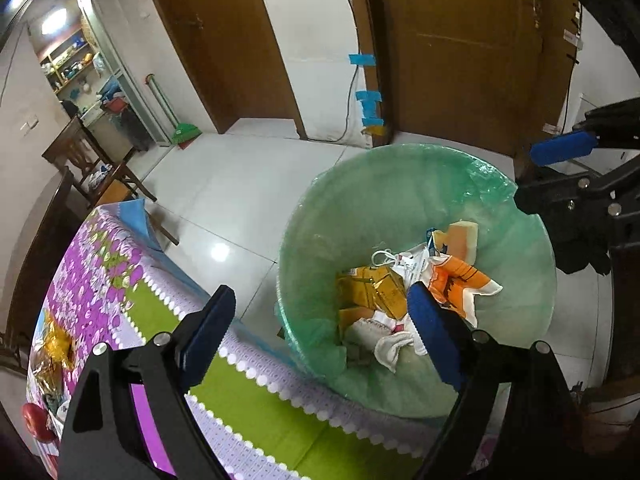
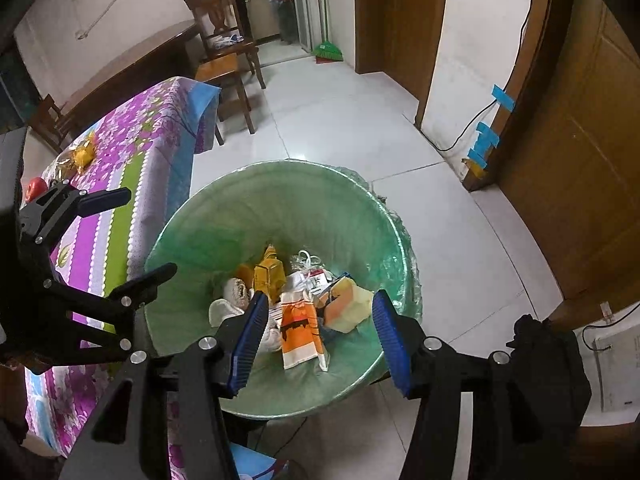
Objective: Collect trash
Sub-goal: 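Move both tools back over the table toward the scouring pad and wipes pack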
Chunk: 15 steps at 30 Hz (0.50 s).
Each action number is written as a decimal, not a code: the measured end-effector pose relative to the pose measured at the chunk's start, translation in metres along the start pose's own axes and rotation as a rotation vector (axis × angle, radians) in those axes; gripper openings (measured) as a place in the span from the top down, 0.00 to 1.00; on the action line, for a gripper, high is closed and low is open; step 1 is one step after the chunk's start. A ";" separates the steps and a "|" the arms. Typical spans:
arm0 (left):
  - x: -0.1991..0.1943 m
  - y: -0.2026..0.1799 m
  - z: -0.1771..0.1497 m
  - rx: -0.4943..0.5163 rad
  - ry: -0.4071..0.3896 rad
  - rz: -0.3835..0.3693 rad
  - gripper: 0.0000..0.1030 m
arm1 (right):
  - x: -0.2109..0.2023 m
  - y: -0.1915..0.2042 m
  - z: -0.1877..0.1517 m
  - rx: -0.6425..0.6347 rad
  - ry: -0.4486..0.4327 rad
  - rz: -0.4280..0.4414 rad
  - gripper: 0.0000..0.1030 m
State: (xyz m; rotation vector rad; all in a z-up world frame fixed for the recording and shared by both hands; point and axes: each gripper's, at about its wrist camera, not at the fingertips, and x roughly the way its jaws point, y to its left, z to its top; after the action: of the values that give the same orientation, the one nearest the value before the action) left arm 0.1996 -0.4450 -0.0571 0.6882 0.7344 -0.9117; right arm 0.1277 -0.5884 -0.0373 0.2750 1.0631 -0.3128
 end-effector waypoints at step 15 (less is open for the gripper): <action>-0.054 0.092 -0.093 -0.324 -0.071 0.293 0.16 | 0.001 0.077 -0.014 -0.024 -0.239 0.100 0.45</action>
State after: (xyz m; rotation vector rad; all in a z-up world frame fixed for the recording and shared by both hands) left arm 0.2337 -0.3079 -0.0477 0.4579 0.6772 -0.5304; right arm 0.1463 -0.5123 -0.0387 0.2617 0.8147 -0.2365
